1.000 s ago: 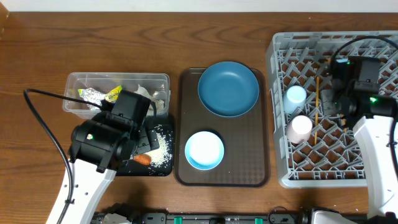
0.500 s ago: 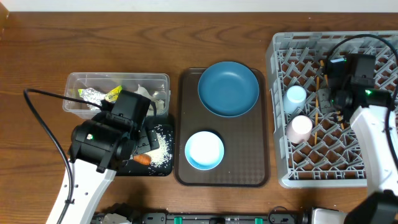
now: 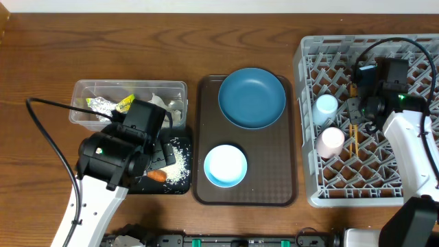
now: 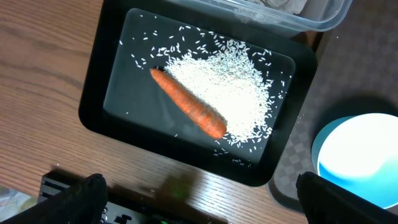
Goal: Sort waste into correct bins and load items into the dishwasher rack
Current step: 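Carry the chopstick right and lower it into the rack, then move the right gripper to the light-blue bowl and grasp its rim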
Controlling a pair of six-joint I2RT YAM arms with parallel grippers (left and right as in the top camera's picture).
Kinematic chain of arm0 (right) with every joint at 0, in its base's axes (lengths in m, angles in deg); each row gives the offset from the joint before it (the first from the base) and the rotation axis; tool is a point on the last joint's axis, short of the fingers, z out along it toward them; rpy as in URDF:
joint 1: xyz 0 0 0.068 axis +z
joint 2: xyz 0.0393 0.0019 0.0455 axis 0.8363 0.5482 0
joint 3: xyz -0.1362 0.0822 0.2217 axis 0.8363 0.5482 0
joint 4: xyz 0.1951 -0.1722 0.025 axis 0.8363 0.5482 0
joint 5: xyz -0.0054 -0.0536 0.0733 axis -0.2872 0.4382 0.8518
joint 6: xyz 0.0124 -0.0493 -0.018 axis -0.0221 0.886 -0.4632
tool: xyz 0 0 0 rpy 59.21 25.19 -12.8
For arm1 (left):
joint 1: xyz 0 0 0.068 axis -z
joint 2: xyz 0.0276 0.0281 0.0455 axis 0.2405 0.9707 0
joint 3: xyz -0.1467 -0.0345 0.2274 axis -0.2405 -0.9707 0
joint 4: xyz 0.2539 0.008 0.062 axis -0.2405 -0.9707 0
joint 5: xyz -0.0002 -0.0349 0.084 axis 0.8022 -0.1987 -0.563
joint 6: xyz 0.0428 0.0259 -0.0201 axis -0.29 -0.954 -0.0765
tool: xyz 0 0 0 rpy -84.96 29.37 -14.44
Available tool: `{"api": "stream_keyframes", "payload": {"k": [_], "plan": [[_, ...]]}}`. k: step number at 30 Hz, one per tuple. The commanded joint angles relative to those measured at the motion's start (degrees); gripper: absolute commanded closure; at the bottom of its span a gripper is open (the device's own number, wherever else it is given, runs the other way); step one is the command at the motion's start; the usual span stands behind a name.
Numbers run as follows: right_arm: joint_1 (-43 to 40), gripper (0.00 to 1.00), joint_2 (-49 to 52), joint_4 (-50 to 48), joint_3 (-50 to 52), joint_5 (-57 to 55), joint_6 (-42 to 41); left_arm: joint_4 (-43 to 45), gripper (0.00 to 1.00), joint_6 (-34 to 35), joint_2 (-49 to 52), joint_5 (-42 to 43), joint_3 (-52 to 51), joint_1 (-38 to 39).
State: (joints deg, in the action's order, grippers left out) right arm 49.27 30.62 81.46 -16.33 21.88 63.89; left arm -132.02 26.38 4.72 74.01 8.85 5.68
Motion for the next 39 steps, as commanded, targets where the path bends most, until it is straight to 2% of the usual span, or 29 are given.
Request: {"api": "stream_keyframes", "payload": {"k": [1, 5, 8, 15, 18, 21, 27, 31, 39], "plan": [[-0.35, 0.53, -0.59, 0.07, -0.55, 0.28, -1.27, -0.35, 0.0, -0.17, 0.15, -0.28, -0.35, -0.28], [0.0, 0.54, -3.56, 0.31, -0.85, 2.19, -4.5, -0.35, 0.0, -0.17, 0.15, -0.28, -0.35, -0.28], [0.87, 0.55, -7.87, 0.44, -1.18, 7.93, -8.81, -0.35, 0.0, -0.17, 0.15, -0.28, -0.35, -0.28], [3.67, 0.59, -17.66, 4.2, -1.18, 25.29, -25.97, -0.35, 0.0, -0.17, 0.15, -0.28, -0.35, -0.28], [5.66, 0.61, -19.1, 5.7, -1.18, 31.69, -34.34, -0.35, 0.0, -0.17, 0.15, -0.28, -0.35, -0.28], [9.49, 0.61, -18.93, 5.77, -1.16, 34.97, -38.14, -0.35, 0.0, -0.17, 0.15, -0.28, -0.35, -0.28], [21.22, 0.61, -17.53, 4.11, -1.14, 32.98, -38.56, -0.35, 0.0, -0.17, 0.15, -0.28, -0.35, -0.28], [29.2, 0.63, -16.17, 4.09, -1.11, 26.38, -38.6, -0.35, 0.0, -0.17, 0.15, -0.28, -0.35, -0.28], [43.21, 0.62, -9.84, 3.85, -1.09, 14.47, -43.91, -0.35, 0.0, -0.17, 0.15, -0.28, -0.35, -0.28]]}}
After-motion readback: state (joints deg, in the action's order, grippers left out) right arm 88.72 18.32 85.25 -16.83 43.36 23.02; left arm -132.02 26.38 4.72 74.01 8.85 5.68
